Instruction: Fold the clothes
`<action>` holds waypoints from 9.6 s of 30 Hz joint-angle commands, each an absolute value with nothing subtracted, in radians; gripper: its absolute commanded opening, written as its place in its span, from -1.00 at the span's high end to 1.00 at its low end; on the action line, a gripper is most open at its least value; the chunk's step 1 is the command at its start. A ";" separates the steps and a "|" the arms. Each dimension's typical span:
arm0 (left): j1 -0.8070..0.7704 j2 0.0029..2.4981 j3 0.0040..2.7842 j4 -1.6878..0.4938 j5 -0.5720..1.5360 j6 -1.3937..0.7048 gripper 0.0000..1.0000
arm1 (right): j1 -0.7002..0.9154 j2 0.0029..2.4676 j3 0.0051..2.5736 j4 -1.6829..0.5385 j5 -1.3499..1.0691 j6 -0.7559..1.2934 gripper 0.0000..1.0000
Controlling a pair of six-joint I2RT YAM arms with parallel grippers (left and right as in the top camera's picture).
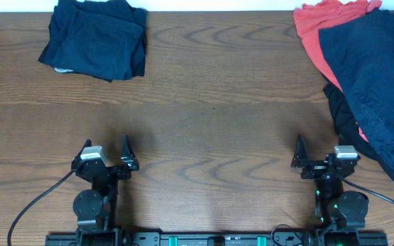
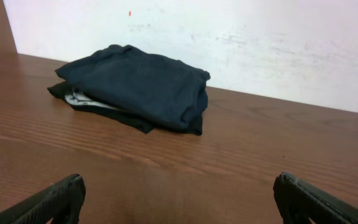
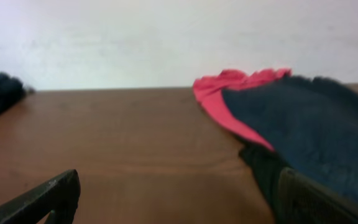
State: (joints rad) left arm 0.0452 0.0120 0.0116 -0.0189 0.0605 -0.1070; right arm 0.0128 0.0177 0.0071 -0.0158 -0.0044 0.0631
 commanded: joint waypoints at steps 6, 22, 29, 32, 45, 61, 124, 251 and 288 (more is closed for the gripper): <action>0.049 0.004 0.005 -0.062 0.100 -0.102 -0.96 | 0.020 0.015 0.006 0.110 0.027 0.049 -0.98; 0.049 0.206 0.189 -0.155 0.106 -0.102 -0.96 | 0.019 0.107 0.058 0.247 0.007 -0.017 -0.99; 0.049 0.461 0.366 -0.182 0.137 -0.101 -0.96 | 0.019 0.356 0.178 0.372 -0.006 -0.017 -0.99; 0.049 0.578 0.439 -0.183 0.178 -0.101 -0.96 | 0.019 0.507 0.247 0.439 -0.036 -0.016 -0.98; 0.049 0.918 0.616 -0.187 0.333 -0.133 -0.96 | 0.019 1.068 0.586 0.611 -0.264 -0.015 -0.98; 0.048 1.209 1.019 -0.509 0.346 -0.131 -0.96 | 0.013 1.306 1.064 -0.021 -0.328 -0.092 -0.99; -0.373 1.694 1.092 -0.177 0.144 -0.264 -0.96 | -0.389 1.753 1.063 -0.194 -0.094 -0.092 -0.54; -0.106 1.423 1.092 -0.533 0.033 -0.257 -0.97 | -0.289 2.087 1.472 -0.392 -0.139 -0.046 -0.91; -0.106 1.426 1.092 -0.533 0.033 -0.257 -0.97 | -0.449 2.228 1.472 -0.194 0.078 -0.075 -0.90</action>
State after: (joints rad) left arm -0.1112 1.4185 1.0775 -0.5343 0.0448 -0.2619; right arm -0.3931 2.2040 1.4651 -0.1898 0.0254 -0.0875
